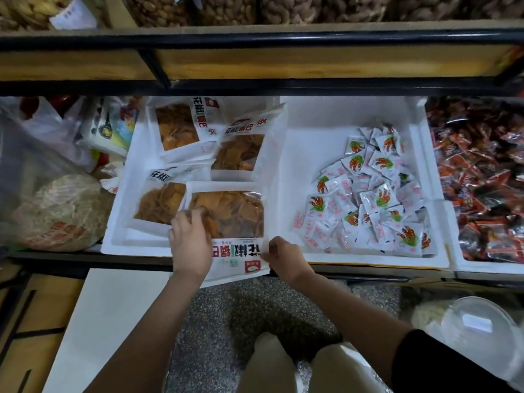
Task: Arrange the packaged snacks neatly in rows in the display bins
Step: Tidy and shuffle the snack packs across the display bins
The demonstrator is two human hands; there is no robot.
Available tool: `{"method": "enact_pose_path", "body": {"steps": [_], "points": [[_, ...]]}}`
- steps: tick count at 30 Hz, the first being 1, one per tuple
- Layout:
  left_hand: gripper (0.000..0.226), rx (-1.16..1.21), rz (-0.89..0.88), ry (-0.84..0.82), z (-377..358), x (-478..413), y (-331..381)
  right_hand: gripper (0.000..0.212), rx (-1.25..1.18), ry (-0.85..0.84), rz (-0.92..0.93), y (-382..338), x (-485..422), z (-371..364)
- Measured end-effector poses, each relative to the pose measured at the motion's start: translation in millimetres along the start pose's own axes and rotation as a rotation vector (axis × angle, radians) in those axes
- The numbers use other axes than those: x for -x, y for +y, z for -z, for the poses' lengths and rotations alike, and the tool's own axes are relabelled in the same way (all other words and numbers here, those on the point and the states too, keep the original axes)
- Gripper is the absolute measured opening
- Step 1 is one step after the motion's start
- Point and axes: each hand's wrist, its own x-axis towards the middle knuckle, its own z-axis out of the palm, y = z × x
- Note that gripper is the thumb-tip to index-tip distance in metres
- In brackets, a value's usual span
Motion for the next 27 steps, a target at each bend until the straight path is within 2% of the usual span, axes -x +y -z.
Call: {"method": "enact_pose_path", "body": {"steps": [2, 6, 13, 18, 24, 27], "points": [[0.039, -0.027, -0.079, -0.042, -4, 9, 19, 0.025, -0.008, -0.04, 0.035, 4, 0, 6], [0.037, -0.084, -0.107, -0.079, -14, 29, 63, 0.029, 0.035, -0.114, 0.153, 24, 7, 29], [0.031, -0.156, -0.281, -0.058, -44, 55, 164, 0.021, 0.334, 0.131, 0.284, 120, 31, 130], [0.014, -0.141, -0.359, -0.115, -79, 69, 264, 0.021, 0.453, 0.266, 0.243, 208, 52, 227], [0.035, -0.104, -0.519, -0.296, -114, 81, 378, 0.029, 0.499, 0.385, 0.106, 307, 69, 320], [0.034, -0.105, -0.602, -0.349, -126, 79, 422, 0.038, 0.494, 0.464, -0.001, 342, 72, 355]]}}
